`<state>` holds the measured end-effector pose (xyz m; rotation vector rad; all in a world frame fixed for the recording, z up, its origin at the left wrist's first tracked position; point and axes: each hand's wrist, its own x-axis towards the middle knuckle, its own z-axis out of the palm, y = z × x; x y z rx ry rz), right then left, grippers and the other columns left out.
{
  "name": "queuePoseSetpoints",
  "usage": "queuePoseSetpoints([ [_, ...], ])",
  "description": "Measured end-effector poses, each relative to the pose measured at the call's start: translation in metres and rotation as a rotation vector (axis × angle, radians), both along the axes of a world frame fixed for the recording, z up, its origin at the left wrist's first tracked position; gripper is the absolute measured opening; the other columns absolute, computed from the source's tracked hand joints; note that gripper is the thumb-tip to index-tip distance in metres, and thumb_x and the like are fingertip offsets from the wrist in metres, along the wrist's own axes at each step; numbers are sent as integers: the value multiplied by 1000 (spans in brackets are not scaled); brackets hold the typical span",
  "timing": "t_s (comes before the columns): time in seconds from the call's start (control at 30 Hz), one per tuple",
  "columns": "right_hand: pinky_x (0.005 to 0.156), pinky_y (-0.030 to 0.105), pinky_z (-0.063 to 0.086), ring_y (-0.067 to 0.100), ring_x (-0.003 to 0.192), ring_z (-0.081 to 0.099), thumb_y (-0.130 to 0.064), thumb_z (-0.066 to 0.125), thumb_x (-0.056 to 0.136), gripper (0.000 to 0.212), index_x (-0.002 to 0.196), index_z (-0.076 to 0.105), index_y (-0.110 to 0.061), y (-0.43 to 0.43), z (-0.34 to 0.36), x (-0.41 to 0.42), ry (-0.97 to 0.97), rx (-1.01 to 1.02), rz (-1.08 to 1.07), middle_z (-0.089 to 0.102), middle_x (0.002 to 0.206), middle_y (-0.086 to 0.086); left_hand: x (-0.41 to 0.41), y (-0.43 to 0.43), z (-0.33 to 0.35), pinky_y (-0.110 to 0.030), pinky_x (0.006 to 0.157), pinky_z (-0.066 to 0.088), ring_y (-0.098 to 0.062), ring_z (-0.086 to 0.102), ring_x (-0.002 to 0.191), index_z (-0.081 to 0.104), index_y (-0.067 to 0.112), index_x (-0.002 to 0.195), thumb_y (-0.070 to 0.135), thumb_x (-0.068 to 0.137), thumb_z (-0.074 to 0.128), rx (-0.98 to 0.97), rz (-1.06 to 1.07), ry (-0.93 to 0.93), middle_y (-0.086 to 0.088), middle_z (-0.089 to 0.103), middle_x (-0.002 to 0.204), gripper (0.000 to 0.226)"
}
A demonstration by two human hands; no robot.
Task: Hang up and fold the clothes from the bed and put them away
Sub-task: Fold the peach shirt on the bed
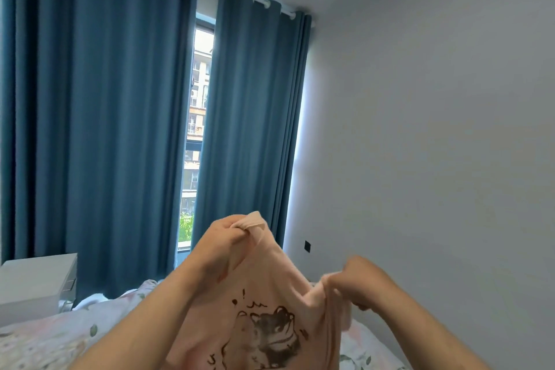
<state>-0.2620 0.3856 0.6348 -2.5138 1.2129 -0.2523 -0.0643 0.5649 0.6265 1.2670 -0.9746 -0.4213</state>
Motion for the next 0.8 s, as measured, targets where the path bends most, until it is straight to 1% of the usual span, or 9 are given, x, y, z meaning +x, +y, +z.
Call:
queuePoseSetpoints([
  [0.07, 60, 24, 40, 11, 70, 54, -41, 60, 77, 22, 87, 61, -22, 9, -9, 6, -46, -65, 102, 57, 78, -9, -3, -4, 8, -23, 60, 49, -16, 60, 71, 67, 5, 91, 20, 69, 56, 63, -109, -50, -6, 67, 79, 29],
  [0.13, 88, 22, 43, -2, 108, 51, -52, 69, 77, 56, 129, 54, -37, 27, -14, 15, -271, 178, 362, 53, 121, -24, -8, -8, 14, -25, 61, 50, -16, 60, 72, 68, 4, 92, 25, 65, 58, 131, -194, -137, -5, 66, 79, 36],
  [0.2, 106, 29, 42, -6, 126, 49, -40, 76, 81, 57, 133, 54, -45, 44, -16, 22, -401, 451, 572, 54, 136, -29, -14, -9, 18, -25, 62, 50, -14, 61, 72, 73, 11, 89, 26, 66, 56, 181, -251, -221, -4, 68, 80, 33],
  [0.27, 109, 39, 46, 5, 122, 59, -23, 73, 84, 43, 124, 65, -35, 48, -20, 28, -437, 566, 621, 67, 127, -14, -15, -4, 22, -24, 64, 51, -13, 63, 75, 75, 18, 91, 25, 66, 53, 209, -262, -253, -1, 70, 82, 34],
  [0.4, 104, 44, 51, 27, 110, 67, -11, 61, 88, 24, 108, 74, -11, 51, -26, 31, -488, 561, 622, 72, 113, 12, -13, 11, 25, -21, 63, 51, -8, 66, 76, 76, 22, 89, 19, 69, 50, 212, -213, -278, 3, 72, 83, 33],
  [0.5, 84, 32, 56, 18, 90, 69, -14, 53, 79, 28, 97, 75, -18, 52, -20, 30, -675, 645, 583, 73, 98, 5, -8, 24, 21, -19, 62, 48, -5, 63, 72, 75, 23, 85, 20, 66, 50, 213, -88, -278, 6, 70, 80, 32],
  [0.6, 54, 19, 40, 5, 60, 51, -25, 55, 76, 8, 70, 61, -27, 55, -3, 28, -813, 564, 501, 57, 71, -7, -2, 31, -3, -26, 62, 42, -8, 55, 68, 70, 11, 82, 19, 63, 48, 248, 29, -285, 3, 63, 74, 30],
  [0.73, 61, 23, 36, 8, 65, 44, -26, 58, 82, 14, 71, 50, -26, 62, 16, 35, -808, 433, 549, 49, 69, -10, -11, 31, -57, -23, 57, 36, -11, 49, 61, 66, 9, 67, 12, 76, 62, 254, 42, -66, 1, 56, 65, 10],
  [0.8, 64, 23, 37, 7, 66, 46, -28, 60, 83, 14, 74, 50, -24, 66, 25, 37, -823, 388, 543, 50, 69, -12, -21, 21, -86, -24, 54, 36, -12, 45, 55, 63, 14, 59, 4, 76, 74, 300, 41, 34, -4, 50, 63, 22],
])
